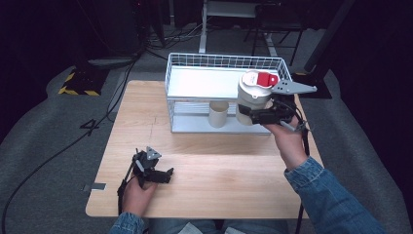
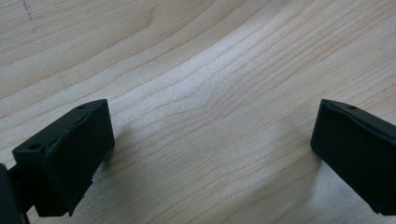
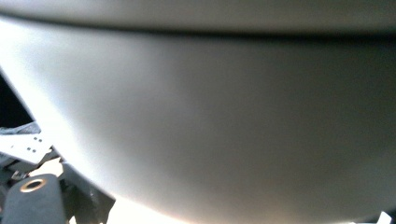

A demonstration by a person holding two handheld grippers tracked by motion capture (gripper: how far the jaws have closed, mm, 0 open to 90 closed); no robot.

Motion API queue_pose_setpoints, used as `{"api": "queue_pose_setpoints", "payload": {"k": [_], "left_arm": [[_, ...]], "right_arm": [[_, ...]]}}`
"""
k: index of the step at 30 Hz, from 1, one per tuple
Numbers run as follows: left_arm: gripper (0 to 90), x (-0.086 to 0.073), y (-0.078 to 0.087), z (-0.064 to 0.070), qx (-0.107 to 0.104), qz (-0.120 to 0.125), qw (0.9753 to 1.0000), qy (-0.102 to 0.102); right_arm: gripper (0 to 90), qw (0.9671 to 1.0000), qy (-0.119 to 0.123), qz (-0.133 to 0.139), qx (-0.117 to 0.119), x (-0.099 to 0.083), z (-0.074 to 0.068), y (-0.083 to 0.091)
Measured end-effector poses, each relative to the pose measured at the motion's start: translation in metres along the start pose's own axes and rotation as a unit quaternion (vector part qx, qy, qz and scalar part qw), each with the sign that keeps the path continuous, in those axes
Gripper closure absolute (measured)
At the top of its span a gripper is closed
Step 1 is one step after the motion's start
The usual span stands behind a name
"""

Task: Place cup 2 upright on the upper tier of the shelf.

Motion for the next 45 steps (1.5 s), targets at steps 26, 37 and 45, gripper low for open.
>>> {"api": "queue_pose_setpoints", "payload": {"k": [26,37,45], "left_arm": [[0.0,0.001,0.000,0.000,-0.001,0.000,1.0000,0.001],[0.0,0.001,0.000,0.000,-0.001,-0.001,1.0000,0.002],[0.0,0.001,0.000,0.000,0.000,-0.001,1.0000,-0.002]], "right_arm": [[12.3,0.9977,-0.039,-0.009,-0.055,0.028,0.057,-0.063],[12.3,0.9946,-0.057,-0.016,-0.085,0.026,0.074,-0.087],[12.3,0.9928,-0.067,-0.025,-0.096,0.018,0.080,-0.102]]}}
Point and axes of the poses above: each handheld gripper's, and its own axes: y roughly backward along the jaws, x roughly out of its top, z roughly to its right, the point moved 2 cm from there along -y, roughly forward along the jaws, and after that the axes turned 15 degrees about y, right-handed, at the moved point
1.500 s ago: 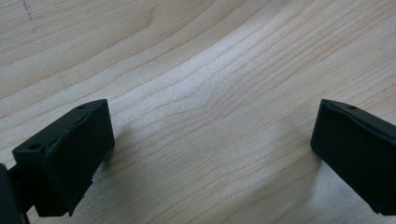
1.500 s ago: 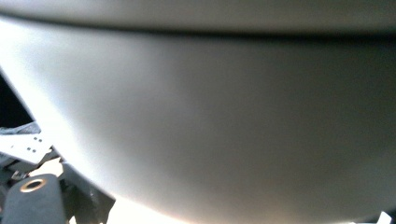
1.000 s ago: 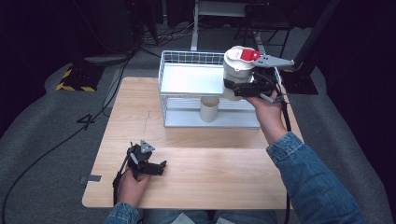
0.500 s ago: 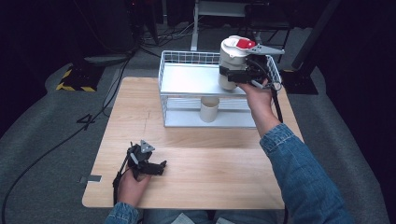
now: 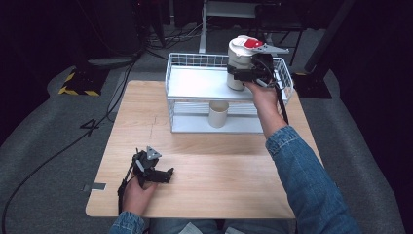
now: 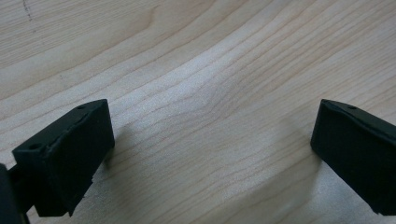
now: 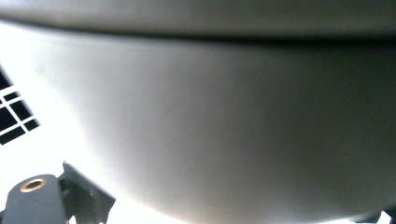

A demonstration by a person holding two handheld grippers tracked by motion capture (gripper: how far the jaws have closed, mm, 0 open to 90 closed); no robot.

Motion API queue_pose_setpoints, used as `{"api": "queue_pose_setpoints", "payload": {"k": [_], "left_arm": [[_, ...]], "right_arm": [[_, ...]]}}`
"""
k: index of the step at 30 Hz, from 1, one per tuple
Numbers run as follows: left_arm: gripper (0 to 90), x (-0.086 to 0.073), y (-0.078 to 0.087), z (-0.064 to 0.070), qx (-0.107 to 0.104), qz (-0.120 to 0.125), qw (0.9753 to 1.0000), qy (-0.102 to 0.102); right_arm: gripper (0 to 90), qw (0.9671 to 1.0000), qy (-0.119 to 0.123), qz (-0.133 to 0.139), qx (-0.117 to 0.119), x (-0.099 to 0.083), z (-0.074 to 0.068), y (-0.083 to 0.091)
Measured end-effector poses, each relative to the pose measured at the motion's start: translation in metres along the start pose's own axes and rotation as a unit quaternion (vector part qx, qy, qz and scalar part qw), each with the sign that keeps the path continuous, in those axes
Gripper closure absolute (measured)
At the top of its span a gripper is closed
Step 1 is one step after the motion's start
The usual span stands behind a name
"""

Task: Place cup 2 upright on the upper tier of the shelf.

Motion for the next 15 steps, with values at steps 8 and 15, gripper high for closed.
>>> {"api": "queue_pose_setpoints", "payload": {"k": [8,15], "left_arm": [[0.0,0.0000,0.0000,0.0000,0.000,0.000,1.0000,0.000],[0.0,0.0000,0.0000,0.0000,0.000,0.000,1.0000,0.000]], "right_arm": [[12.3,1.0000,-0.003,-0.002,0.003,-0.0039,-0.0011,-0.0065],[12.2,0.9998,-0.011,0.003,0.013,-0.0068,0.0011,-0.0055]]}}
Point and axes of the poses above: each handheld gripper's, and its own axes: y roughly backward along the jaws, x roughly out of its top, z roughly to its right, the point moved 2 cm from there along -y, roughly forward along the jaws, and after that the axes turned 15 degrees about y, right-handed, at the moved point
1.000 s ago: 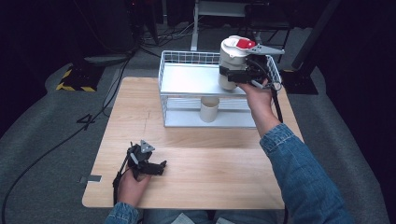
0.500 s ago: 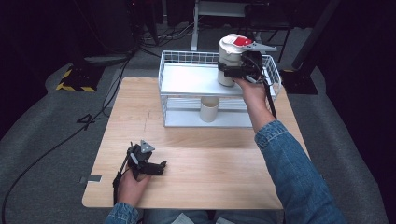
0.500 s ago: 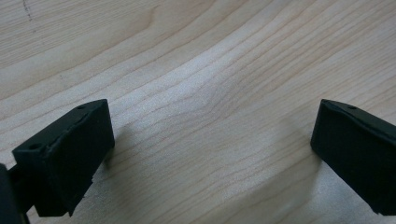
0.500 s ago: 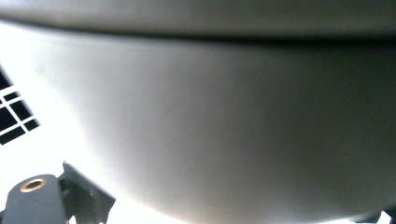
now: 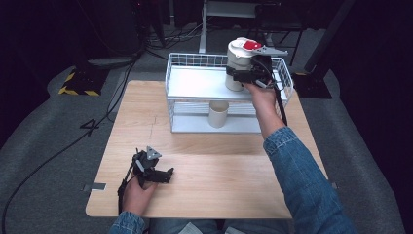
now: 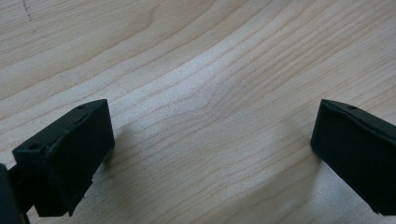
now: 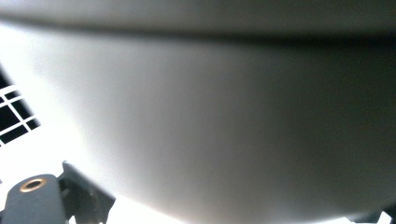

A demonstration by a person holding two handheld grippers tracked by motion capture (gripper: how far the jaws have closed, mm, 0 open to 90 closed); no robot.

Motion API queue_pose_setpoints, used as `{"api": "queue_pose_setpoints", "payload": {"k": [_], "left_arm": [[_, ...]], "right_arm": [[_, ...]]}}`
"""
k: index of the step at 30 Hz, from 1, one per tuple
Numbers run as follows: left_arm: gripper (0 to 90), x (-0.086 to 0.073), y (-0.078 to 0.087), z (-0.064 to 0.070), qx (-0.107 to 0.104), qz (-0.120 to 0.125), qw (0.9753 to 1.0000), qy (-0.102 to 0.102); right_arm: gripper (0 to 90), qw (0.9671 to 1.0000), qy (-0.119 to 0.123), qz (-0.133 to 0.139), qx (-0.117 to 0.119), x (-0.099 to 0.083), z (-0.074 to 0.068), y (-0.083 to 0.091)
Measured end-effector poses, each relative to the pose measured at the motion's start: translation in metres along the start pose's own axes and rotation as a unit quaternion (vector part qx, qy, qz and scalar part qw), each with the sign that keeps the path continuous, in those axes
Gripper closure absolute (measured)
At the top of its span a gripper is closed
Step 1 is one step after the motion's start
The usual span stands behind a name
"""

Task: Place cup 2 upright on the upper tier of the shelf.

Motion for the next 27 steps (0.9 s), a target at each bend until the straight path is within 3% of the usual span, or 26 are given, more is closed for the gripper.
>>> {"api": "queue_pose_setpoints", "payload": {"k": [4,22,25,27], "left_arm": [[0.0,0.0000,0.0000,0.0000,0.000,0.000,1.0000,0.000],[0.0,0.0000,0.0000,0.0000,0.000,0.000,1.0000,0.000],[0.0,-0.0002,-0.0002,0.0004,-0.001,0.000,1.0000,0.003],[0.0,-0.0002,-0.0001,0.0004,-0.001,0.000,1.0000,0.003]], "right_arm": [[12.1,0.9995,0.029,-0.010,-0.007,0.0014,-0.0057,0.0004],[11.2,0.9997,0.024,-0.008,0.007,-0.0005,-0.0026,0.0016],[0.3,0.9997,0.024,-0.007,-0.002,0.0003,-0.0033,0.0028],[0.0,0.9995,0.029,-0.002,-0.009,0.0012,-0.0035,0.0064]]}}
Point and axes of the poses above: each handheld gripper's, and its own axes: y roughly backward along the jaws, x roughly out of its top, z roughly to its right, the point moved 2 cm from there along -y, roughly forward along the jaws, and after that the axes turned 15 degrees about y, right-handed, at the moved point
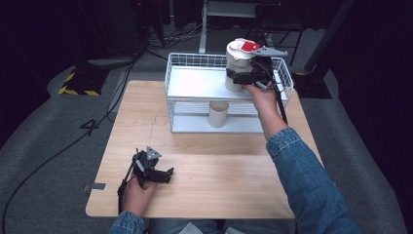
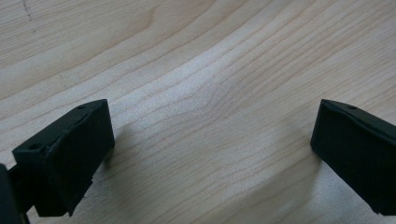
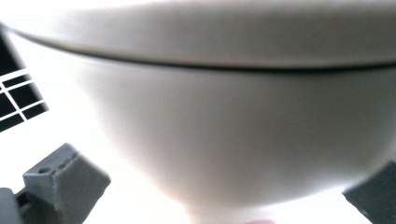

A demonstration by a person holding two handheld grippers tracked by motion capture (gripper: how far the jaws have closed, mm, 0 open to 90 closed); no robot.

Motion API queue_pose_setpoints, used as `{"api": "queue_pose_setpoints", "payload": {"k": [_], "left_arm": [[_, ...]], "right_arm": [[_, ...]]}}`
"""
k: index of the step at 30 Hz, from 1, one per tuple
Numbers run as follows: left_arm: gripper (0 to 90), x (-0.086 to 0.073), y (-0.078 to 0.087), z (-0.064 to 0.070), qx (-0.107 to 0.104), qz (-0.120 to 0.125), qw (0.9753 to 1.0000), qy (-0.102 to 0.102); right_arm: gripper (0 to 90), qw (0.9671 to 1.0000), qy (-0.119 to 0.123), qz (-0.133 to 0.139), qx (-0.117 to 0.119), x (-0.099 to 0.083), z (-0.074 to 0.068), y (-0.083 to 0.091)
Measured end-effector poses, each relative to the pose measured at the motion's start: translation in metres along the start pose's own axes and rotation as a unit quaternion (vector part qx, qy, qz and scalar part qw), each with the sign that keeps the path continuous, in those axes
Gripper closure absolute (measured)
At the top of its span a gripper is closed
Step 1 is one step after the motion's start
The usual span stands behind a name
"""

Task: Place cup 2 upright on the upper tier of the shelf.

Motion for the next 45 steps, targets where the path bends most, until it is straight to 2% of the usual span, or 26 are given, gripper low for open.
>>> {"api": "queue_pose_setpoints", "payload": {"k": [13,17,21,30,32,33,34,36,38,39,42,45], "left_arm": [[0.0,0.000,0.000,0.000,0.000,0.000,1.0000,-0.001],[0.0,0.000,0.000,0.000,0.000,0.000,1.0000,-0.001],[0.0,0.000,0.000,0.000,0.000,0.000,1.0000,-0.001],[0.1,-0.001,0.000,0.000,0.002,0.001,1.0000,0.000],[0.1,-0.001,0.000,0.000,0.002,0.001,1.0000,0.000],[0.1,-0.001,0.000,0.000,0.002,0.001,1.0000,0.000],[0.1,-0.001,0.000,0.000,0.002,0.001,1.0000,0.000],[0.1,-0.001,0.000,0.000,0.002,0.001,1.0000,0.000],[0.2,-0.001,0.000,0.000,0.002,0.001,1.0000,0.000],[0.1,-0.001,0.000,0.000,0.002,0.001,1.0000,0.000],[0.2,-0.001,0.000,0.000,0.002,0.001,1.0000,0.000],[0.2,-0.001,0.000,0.000,0.002,0.001,1.0000,0.000]], "right_arm": [[0.0,1.0000,0.007,-0.001,0.004,0.002,-0.001,0.015],[0.0,0.9999,0.004,-0.011,0.010,0.000,0.000,0.018],[0.0,0.9998,0.012,-0.011,0.013,0.000,-0.001,0.026],[0.0,0.9988,0.026,-0.017,0.037,-0.005,0.000,0.060],[0.0,0.9986,0.028,-0.010,0.044,-0.006,-0.002,0.070],[0.0,0.9986,0.028,-0.010,0.044,-0.006,-0.002,0.070],[0.0,0.9982,0.029,0.000,0.052,-0.007,-0.003,0.080],[0.0,0.9978,0.026,0.006,0.060,-0.009,-0.004,0.088],[0.0,0.9972,0.033,0.009,0.067,-0.012,-0.006,0.098],[0.0,0.9972,0.033,0.009,0.067,-0.012,-0.006,0.098],[0.0,0.9959,0.050,0.010,0.075,-0.024,-0.008,0.112],[0.0,0.9958,0.047,0.012,0.077,-0.033,-0.006,0.122]]}}
Point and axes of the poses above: each handheld gripper's, and its own axes: y roughly backward along the jaws, x roughly out of its top, z roughly to its right, the point moved 2 cm from there along -y, roughly forward along the jaws, and after that the axes turned 15 degrees about y, right-handed, at the moved point
